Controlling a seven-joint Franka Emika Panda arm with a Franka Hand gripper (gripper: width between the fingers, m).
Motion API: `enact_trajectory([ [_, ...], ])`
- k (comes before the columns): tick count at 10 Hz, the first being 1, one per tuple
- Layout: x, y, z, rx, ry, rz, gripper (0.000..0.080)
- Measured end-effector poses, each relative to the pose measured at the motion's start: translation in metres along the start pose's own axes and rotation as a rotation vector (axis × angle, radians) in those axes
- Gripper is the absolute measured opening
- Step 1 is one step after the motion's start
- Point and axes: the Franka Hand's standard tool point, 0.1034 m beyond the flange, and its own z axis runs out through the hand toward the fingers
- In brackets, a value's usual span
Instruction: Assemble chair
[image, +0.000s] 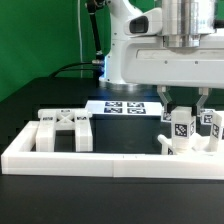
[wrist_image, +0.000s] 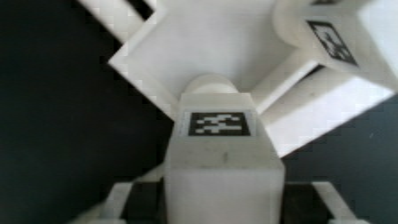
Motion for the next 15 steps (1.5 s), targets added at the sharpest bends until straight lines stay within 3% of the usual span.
enact_trajectory([
  [4,-0.001,-0.0005,0.0006,0.003,-0.006,0.404,0.0289],
  [7,-0.0022,-0.0016,0.0008,0.002,-0.004,0.479,0.0291],
  [8,-0.0019,-0.0019,0.0007,0.004,-0.003,0.429,0.0291],
  [9,-0.0016,-0.0022,0.0003,0.005,-0.002,0.294,0.0514],
  [10,-0.0021,-0.0041,-0.0005,0.009,0.002,0.235,0.0514],
  [11,-0.0009,-0.0058,-0.0019,0.015,0.011,0.054,0.0625],
  [15,-0.0056,-0.0097,-0.0003,0.016,0.019,-0.375,0.0649],
])
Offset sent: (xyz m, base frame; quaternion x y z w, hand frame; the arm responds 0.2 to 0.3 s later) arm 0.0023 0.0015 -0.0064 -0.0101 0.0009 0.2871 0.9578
